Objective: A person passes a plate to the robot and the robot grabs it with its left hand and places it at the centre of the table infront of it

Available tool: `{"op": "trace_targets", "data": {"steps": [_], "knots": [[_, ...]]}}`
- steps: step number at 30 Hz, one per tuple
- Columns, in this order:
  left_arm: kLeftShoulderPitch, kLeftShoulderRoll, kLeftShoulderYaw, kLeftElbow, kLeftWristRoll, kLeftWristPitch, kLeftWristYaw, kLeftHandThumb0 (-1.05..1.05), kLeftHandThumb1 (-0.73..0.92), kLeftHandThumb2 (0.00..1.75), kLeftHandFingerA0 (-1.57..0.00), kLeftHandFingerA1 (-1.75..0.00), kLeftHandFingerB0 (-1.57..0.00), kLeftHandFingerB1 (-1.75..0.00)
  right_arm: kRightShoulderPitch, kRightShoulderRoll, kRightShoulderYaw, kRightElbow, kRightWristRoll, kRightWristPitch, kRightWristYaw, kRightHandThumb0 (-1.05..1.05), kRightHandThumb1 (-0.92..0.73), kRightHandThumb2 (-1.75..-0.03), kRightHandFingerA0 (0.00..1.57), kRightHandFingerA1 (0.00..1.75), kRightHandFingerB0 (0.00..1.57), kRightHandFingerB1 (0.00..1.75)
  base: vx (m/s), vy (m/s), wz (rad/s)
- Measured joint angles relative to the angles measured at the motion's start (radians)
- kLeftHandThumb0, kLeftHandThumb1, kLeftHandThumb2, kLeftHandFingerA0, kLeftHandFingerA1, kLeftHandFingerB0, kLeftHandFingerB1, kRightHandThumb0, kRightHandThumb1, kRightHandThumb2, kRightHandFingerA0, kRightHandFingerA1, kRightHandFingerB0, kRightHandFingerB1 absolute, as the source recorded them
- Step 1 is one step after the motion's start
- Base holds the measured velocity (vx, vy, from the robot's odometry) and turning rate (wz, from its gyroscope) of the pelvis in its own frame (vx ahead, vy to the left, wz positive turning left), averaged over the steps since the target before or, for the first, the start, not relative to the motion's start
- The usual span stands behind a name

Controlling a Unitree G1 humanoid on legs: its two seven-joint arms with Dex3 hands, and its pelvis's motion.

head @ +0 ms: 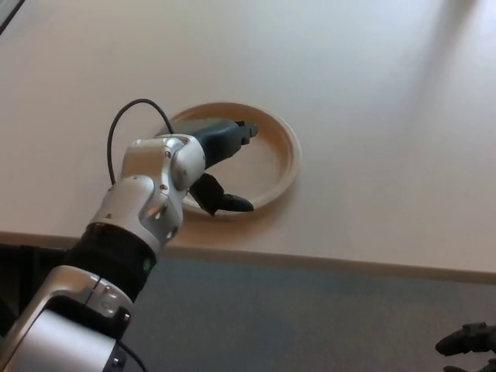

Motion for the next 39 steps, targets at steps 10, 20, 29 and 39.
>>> {"op": "trace_targets", "data": {"steps": [10, 20, 29, 39], "knots": [[0.0, -0.019, 0.197, 0.015, -0.19, 0.033, -0.166, -1.05, 0.69, 1.1, -0.1, -0.21, 0.0, -0.01, -0.029, 0.005, 0.003, 0.0, -0.003, 0.001, 0.0, -0.59, -0.64, -0.58, 0.69, 0.7, 0.53, 0.53, 0.0, 0.0, 0.0], [0.01, -0.031, 0.359, -0.056, -0.375, 0.11, -0.298, -0.89, 0.62, 1.01, 0.0, -0.27, 0.0, -0.09, -0.054, 0.007, 0.008, 0.0, -0.01, 0.002, 0.002, -0.59, -0.65, -0.6, 0.7, 0.69, 0.53, 0.52, 0.0, 0.0, 0.0], [0.099, -0.048, 0.406, -0.389, -0.506, 0.152, -0.363, -0.67, 0.4, 0.82, -0.01, -0.37, 0.0, -0.22, -0.054, 0.015, 0.016, 0.001, -0.019, 0.003, 0.007, -0.58, -0.65, -0.58, 0.7, 0.67, 0.51, 0.51, 0.0, 0.0, 0.0], [0.213, -0.05, 0.5, -0.751, -0.625, 0.18, -0.367, -0.38, 0.48, 0.55, -0.49, -0.4, -0.35, -0.32, -0.054, 0.019, 0.02, 0.005, -0.021, 0.004, 0.01, -0.56, -0.66, -0.59, 0.68, 0.67, 0.51, 0.53, 0.0, 0.0, 0.0]]}}
